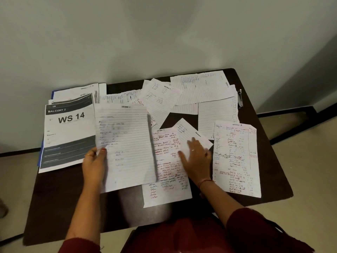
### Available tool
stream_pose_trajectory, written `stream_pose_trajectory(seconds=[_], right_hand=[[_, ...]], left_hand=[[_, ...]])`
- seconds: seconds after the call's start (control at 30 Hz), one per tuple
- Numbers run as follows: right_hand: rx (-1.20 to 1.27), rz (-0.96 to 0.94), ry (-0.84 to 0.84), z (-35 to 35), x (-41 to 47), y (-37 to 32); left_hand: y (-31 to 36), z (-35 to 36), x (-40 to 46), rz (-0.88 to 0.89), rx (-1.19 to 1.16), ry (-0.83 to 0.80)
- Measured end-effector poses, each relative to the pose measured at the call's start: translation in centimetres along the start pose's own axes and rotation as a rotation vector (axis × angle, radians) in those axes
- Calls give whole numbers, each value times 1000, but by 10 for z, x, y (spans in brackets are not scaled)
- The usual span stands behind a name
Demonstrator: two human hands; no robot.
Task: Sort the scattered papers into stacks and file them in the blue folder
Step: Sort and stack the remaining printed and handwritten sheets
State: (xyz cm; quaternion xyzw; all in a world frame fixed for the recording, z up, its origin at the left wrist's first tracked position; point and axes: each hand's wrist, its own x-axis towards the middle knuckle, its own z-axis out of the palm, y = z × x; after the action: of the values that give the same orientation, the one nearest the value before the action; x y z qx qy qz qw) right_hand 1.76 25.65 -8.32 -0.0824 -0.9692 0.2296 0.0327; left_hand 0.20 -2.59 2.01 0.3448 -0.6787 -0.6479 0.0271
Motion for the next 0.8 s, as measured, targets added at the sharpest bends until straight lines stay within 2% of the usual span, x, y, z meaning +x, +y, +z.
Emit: stream_pose_trajectory(seconds=[0.07,0.17,0.37,0.53,0.8], right_hand=[[-16,174,117,-6,4,13],[-16,345,173,-15,6,32],[-175,292,124,-14,4,39],[-279,197,135,-10,4,35],[-284,290,128,-11,-5,37]], left_hand=[[-13,15,-4,-65,-15,-38],[-36,36,-10,-130,57,-148],[-70,56,-27,-258,188,-317],[-72,57,-25,-252,245,-296],[-74,52,-23,-239,247,-262]])
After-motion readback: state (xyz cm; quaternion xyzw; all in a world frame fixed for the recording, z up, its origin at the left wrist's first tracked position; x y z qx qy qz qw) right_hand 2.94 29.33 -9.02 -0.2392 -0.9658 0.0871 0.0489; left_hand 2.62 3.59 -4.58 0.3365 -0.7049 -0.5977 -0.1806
